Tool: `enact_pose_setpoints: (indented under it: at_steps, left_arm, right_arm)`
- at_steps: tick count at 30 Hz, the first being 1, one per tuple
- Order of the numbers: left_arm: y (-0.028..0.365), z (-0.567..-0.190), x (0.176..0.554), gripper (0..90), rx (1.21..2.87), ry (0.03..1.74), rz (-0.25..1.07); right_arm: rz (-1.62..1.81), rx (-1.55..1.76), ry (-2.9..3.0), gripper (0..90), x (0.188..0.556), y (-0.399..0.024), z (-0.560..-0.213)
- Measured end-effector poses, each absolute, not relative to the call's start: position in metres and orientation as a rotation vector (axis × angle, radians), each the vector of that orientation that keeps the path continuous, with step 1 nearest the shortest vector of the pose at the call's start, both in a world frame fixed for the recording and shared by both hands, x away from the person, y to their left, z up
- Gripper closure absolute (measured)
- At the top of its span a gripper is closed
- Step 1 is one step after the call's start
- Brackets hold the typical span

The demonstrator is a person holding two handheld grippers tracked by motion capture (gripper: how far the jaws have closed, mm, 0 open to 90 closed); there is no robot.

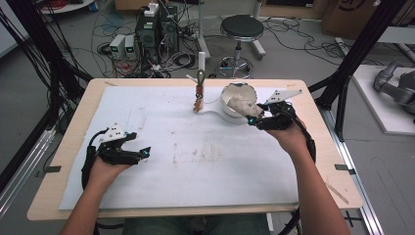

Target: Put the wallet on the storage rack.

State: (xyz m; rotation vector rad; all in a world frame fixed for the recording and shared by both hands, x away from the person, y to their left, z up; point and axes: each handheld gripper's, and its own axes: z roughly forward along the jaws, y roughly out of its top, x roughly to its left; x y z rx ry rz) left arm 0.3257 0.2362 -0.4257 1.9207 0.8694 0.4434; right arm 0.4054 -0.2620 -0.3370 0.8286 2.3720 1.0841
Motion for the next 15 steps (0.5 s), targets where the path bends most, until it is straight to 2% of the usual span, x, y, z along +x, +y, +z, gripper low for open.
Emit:
enact_pose_setpoints:
  at_steps: [15]
  left_arm:
    - [0.239,-0.426,0.326,18.2,1.917,0.878,0.443]
  right_arm:
    - [0.888,0.985,2.385,36.8,0.458,-0.253,-0.345]
